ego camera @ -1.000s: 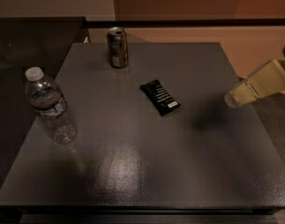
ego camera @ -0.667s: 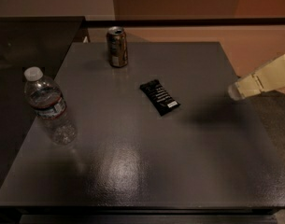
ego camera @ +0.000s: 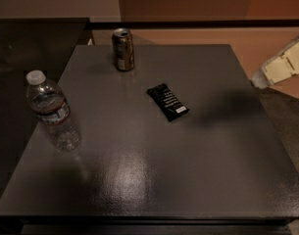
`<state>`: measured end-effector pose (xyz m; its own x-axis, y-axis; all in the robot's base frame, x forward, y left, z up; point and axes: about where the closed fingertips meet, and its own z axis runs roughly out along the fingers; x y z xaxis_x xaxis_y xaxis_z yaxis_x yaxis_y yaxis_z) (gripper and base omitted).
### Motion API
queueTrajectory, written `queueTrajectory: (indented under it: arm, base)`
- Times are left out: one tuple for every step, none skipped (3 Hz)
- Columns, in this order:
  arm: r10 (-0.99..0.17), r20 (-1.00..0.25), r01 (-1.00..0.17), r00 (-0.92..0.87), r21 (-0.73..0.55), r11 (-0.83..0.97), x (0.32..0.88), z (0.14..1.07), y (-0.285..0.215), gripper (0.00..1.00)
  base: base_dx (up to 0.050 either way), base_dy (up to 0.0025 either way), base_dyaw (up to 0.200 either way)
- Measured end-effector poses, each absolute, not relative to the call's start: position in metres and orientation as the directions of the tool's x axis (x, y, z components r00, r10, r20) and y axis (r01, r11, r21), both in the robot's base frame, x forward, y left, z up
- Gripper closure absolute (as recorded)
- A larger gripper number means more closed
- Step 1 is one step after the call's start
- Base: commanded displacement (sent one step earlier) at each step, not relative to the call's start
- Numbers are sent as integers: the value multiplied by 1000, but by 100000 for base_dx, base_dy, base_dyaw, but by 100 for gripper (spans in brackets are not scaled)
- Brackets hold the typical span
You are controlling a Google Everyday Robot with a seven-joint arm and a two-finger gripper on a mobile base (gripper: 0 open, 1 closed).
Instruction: Pick rxbar chocolate
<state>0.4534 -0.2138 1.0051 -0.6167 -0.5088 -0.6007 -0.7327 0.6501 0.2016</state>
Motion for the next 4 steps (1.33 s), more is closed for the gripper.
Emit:
queueTrajectory:
  arm:
    - [-572,-446,-703,-689,216,678,465,999,-210,0]
    - [-538,-302,-592,-787,126,796,454,999,-224,0]
    - [-418,-209,-425,-884,-11,905,374,1003,-258,0]
    - [-172,-160,-125,-972,-266,956,239,1007,-328,0]
  base:
    - [0,0,0]
    - [0,0,0]
    - [0,0,0]
    - [0,0,0]
